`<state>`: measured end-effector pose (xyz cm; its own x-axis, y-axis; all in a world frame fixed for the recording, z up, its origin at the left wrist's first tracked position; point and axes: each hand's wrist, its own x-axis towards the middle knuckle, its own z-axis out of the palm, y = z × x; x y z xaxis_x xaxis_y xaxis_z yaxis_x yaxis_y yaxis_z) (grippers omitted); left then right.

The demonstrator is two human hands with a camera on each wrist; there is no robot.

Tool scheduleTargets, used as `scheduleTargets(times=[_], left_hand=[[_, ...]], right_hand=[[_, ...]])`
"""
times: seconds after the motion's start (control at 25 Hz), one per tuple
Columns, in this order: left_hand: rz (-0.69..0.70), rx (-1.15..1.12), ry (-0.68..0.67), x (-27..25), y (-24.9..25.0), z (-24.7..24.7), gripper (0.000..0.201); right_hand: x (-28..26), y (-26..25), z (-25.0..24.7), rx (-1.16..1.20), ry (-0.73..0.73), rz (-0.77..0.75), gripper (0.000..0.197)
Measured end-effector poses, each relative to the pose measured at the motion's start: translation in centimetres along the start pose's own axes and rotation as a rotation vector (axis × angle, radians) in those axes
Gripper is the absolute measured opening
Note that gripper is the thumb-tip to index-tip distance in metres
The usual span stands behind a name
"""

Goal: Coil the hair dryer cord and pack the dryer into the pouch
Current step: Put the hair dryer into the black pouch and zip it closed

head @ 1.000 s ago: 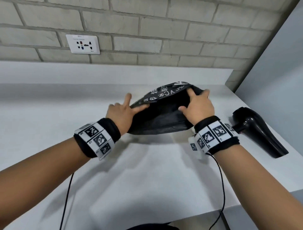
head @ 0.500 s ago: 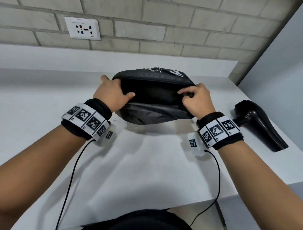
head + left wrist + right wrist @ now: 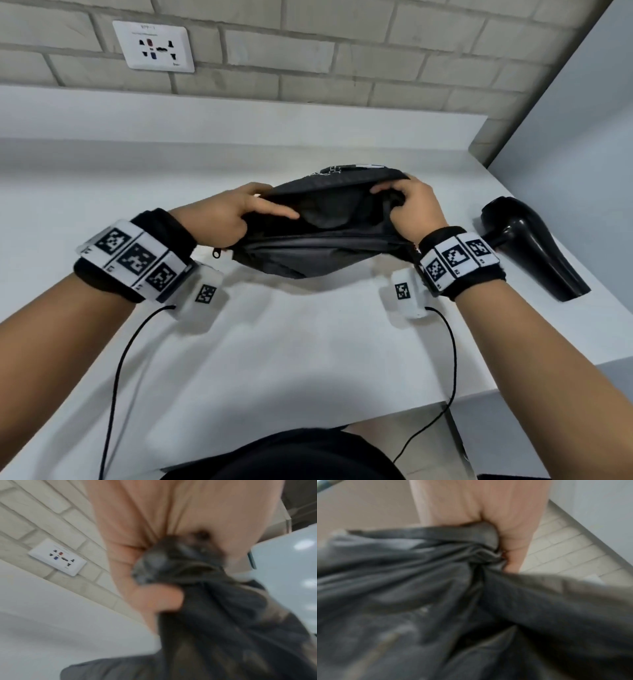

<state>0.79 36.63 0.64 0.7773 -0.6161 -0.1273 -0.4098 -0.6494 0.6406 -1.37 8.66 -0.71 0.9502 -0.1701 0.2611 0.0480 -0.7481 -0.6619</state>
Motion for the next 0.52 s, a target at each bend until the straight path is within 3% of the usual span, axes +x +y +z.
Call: scheduleTargets(times=[0.12,0.2,0.36,0.52], left_hand=[[-0.163,0.080,0.165,0.6,0.4,-0.4,0.061],[-0.289,0.302,0.151,1.1,0.1,-0.3,0.047],[-0.461,0.577,0.013,0.9,1.0,0.5,0.056],[-0.459,0.631,-0.100,1.0,1.5,1.2,0.071]], right_hand=[[-0.6,0.0,0.0,0.051,-0.092,-0.042,0.060],[-0.9,0.1,0.0,-0.057,-0.167,-0.061,0.057],[-1.7,0.2,0.9,-0.520,-0.310,0.046,0.044],[-2.3,-0.7,2.5,-0.661,-0.283,0.145,0.041]])
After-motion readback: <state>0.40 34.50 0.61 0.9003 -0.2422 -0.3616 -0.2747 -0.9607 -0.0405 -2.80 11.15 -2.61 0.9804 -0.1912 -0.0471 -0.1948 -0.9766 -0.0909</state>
